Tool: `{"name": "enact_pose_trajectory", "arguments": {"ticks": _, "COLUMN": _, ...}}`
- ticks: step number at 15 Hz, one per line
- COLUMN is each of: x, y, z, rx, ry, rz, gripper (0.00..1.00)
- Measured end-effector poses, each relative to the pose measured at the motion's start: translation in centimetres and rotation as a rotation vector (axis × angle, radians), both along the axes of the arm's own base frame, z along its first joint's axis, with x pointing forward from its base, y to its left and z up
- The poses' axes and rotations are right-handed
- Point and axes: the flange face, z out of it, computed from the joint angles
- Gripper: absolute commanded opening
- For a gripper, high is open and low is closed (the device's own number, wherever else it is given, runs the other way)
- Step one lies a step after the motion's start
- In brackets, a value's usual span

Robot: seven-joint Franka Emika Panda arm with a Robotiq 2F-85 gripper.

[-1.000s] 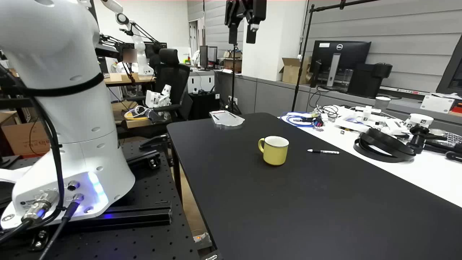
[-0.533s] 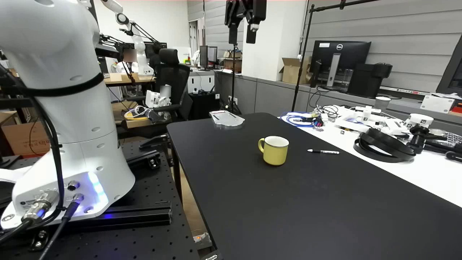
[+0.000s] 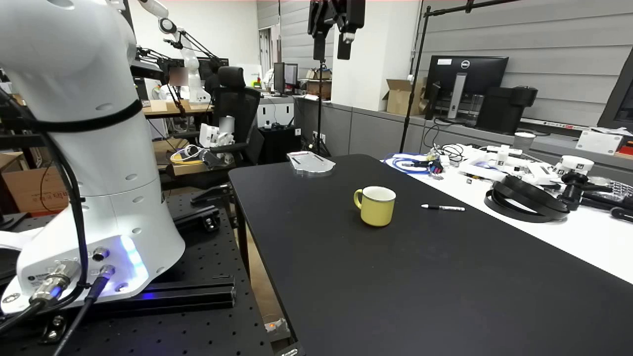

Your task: Put the pen in the cup

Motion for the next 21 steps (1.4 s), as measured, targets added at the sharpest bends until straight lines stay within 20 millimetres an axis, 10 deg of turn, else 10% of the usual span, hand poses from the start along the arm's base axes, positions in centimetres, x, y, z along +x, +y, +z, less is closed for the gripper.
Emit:
{"name": "enact_pose_trajectory", "arguments": {"ticks": 12, "x": 2.8, "y": -0.1, "z": -1.4, "rx": -0.001, "ry": -0.025, "rz": -0.001, "gripper": 1.00}}
{"name": "enact_pose_trajectory", "arguments": {"ticks": 21, "x": 12.8, "y": 0.1, "z": -2.6, "rx": -0.019, "ry": -0.049, "rz": 0.021, "gripper": 1.00}}
